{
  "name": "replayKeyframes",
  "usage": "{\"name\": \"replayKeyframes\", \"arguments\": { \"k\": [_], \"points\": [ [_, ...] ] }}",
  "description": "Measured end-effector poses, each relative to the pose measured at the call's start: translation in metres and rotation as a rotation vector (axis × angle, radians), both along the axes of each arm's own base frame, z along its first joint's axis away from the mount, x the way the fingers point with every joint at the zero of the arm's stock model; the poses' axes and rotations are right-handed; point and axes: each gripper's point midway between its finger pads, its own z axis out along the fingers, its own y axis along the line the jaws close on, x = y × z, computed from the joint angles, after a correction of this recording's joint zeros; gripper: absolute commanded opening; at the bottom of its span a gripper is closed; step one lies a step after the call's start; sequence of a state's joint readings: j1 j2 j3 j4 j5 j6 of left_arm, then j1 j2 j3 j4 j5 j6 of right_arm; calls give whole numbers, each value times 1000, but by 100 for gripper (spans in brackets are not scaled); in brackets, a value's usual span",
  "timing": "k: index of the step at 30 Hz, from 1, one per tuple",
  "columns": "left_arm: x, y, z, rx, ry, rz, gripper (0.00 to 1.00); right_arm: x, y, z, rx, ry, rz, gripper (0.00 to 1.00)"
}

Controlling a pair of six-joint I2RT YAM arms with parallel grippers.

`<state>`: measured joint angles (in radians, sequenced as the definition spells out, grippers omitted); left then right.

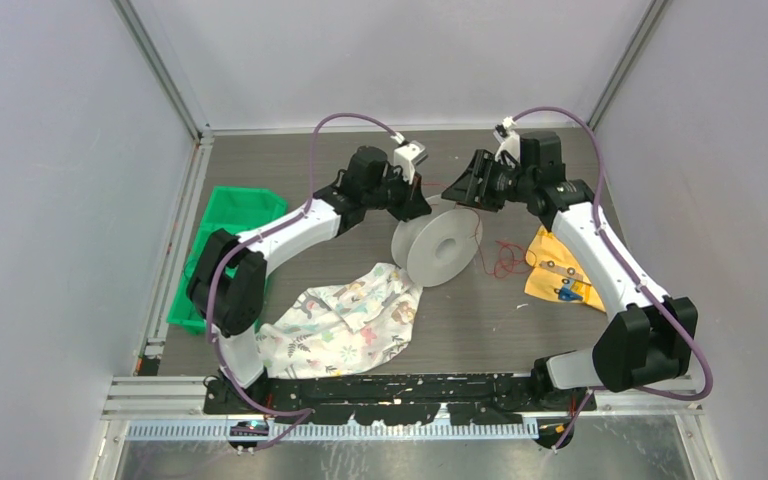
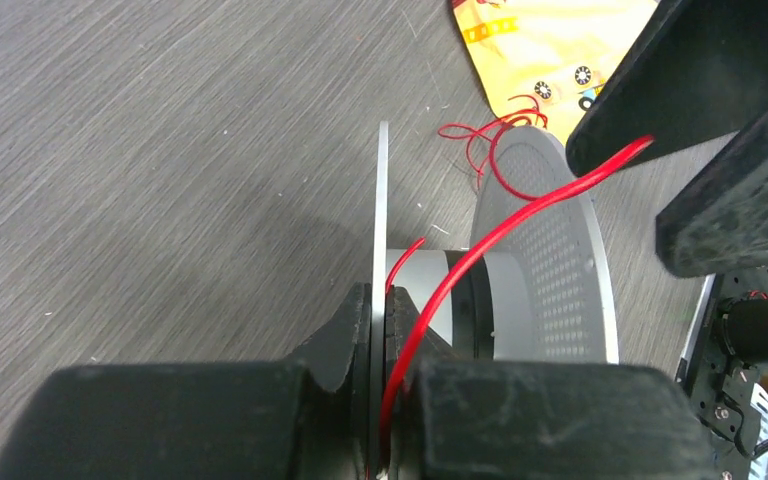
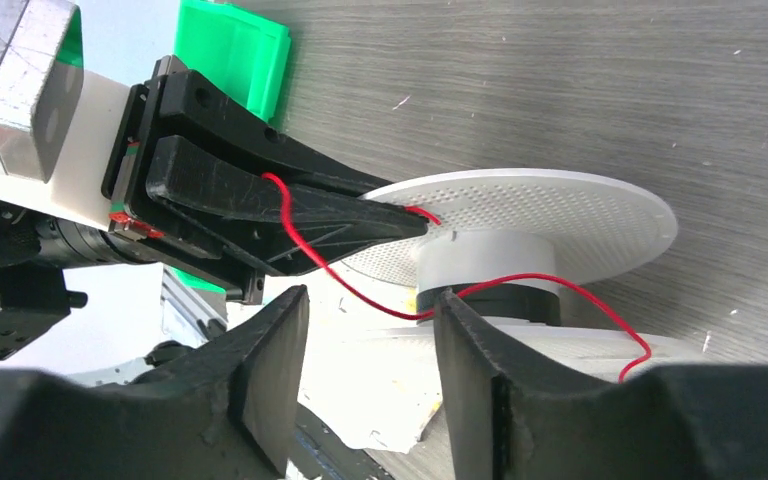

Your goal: Wrap the cables

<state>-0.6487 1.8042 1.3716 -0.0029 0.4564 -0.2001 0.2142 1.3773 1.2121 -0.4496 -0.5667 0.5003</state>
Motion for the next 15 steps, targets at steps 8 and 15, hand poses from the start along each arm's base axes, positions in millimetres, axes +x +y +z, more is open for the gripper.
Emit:
{"name": "replayKeyframes", "arguments": {
  "k": [8,15],
  "points": [
    [0,12,18,-17,-24,20,1,8,-15,10,-86,-29,-64,79],
    [-3,29,62,-66,-103,39,0,17,-44,27,-247,-94,-150,83]
  ]
}}
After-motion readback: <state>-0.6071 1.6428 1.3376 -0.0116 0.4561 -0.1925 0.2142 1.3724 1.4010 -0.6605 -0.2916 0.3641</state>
